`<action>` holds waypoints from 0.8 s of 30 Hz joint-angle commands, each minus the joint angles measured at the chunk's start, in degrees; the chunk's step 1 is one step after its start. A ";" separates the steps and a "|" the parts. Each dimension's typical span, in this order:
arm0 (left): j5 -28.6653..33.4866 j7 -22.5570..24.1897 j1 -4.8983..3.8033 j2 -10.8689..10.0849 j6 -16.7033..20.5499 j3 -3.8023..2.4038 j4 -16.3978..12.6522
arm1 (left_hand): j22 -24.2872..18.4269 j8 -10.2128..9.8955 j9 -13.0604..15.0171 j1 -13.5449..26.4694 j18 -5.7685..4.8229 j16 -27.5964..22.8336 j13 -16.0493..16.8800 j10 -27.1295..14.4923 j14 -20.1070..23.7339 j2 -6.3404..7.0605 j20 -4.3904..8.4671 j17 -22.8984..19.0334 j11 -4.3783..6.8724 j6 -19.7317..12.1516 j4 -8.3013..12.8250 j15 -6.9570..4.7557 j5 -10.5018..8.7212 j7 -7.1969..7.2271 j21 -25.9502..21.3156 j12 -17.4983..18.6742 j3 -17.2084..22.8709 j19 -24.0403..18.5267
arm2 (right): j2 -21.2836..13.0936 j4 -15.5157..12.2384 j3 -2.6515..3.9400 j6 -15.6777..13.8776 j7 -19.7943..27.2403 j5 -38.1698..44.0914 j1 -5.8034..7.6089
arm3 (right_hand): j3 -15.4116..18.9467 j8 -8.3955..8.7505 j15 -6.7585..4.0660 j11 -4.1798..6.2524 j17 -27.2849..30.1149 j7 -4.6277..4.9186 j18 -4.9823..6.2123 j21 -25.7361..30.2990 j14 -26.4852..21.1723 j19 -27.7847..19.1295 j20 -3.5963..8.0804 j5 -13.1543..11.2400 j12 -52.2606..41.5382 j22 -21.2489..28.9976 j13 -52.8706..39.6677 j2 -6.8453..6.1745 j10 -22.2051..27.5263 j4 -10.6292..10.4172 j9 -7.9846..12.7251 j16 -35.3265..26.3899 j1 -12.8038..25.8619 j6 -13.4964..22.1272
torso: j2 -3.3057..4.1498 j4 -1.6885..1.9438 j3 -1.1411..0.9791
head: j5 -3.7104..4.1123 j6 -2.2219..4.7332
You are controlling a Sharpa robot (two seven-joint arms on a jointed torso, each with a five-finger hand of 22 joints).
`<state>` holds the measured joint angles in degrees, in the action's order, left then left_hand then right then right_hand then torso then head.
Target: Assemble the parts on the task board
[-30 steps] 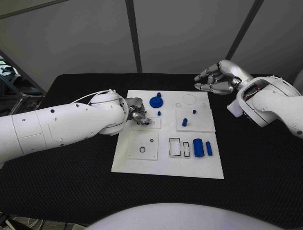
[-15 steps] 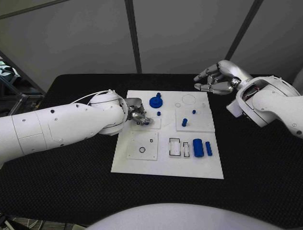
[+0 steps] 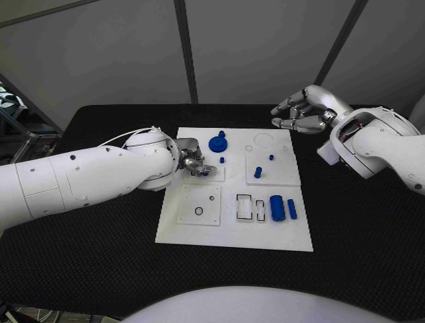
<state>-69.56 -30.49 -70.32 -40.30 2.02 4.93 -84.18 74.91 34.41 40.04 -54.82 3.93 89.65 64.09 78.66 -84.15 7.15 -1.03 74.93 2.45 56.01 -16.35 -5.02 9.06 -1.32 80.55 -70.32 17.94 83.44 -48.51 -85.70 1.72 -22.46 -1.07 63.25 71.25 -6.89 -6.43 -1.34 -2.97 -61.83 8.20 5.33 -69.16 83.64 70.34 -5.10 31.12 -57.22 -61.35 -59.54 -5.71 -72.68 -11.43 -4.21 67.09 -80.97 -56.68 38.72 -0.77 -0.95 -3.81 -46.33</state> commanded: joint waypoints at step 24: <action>-0.26 -0.24 -0.04 -0.73 0.07 -1.28 -1.07 | 2.34 -0.21 0.11 0.33 -0.85 0.35 -0.14 0.09 -5.85 -0.53 0.00 15.07 0.00 0.38 -0.25 -0.40 -0.13 -0.01 0.00 -0.21 -2.84 0.16 | 0.09 0.12 0.04 0.61 0.04 0.72 0.08 | -0.41 0.33 -0.03 0.07 0.03 -0.01 1.14 0.24 0.83 0.38 0.06 0.52 -0.10 0.08 0.08 -0.68 0.51 0.00 0.09 -0.26 -0.03 -0.20 | -0.02 0.04 -0.01 | 0.07 -0.19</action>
<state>-69.57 -30.51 -70.29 -41.00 2.22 3.72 -85.12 74.91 34.42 40.09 -54.59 3.92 89.65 64.00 78.66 -84.15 6.92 -1.04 74.93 2.45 56.00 -16.58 -5.02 9.06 -1.33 80.54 -70.32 15.33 83.43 -48.45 -85.56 1.72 -22.17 -1.09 63.73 71.24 -6.88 -6.43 -1.34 -2.97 -61.82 8.21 5.33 -69.16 83.64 70.35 -5.10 31.45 -57.22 -61.36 -59.51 -5.71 -72.68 -11.43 -4.22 67.09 -80.97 -56.68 38.74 -0.75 -0.93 -3.69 -46.47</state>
